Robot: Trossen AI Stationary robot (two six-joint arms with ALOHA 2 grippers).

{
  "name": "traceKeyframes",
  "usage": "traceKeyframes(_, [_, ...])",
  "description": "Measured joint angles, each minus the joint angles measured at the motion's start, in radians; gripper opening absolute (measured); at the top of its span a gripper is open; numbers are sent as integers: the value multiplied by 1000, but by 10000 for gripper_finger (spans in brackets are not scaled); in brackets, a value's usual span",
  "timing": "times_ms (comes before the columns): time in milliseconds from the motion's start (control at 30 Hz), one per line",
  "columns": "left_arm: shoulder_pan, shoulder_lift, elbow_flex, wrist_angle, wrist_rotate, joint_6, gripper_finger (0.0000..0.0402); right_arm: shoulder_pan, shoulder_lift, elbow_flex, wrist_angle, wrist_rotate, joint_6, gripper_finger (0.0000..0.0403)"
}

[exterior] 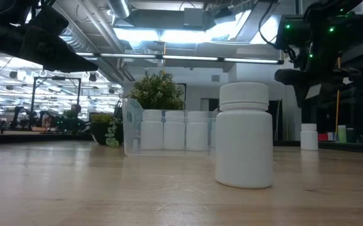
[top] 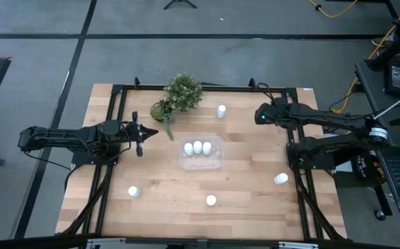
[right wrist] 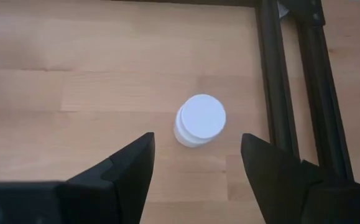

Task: Pick and place pill bottles into a basket
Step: Put the pill bottle into the bin

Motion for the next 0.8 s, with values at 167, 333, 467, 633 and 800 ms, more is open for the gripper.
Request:
traceKeyframes(167, [0,0,0,0,0,0,6,-18,0,0,11,-9,-1,240])
traceKeyframes(333, [0,0,0,0,0,0,11,-19,0,-42,72,-13,-26,240])
traceKeyframes(467, [0,0,0,0,0,0,17,-23,1,-79,91,-11,-25,240])
traceKeyframes(633, [0,0,0,0,0,0,26,-61,1,-112,141,-9,-32,240])
traceKeyframes(800, [0,0,0,1,0,0,33,-99,1,-173,296,-11,-108,240])
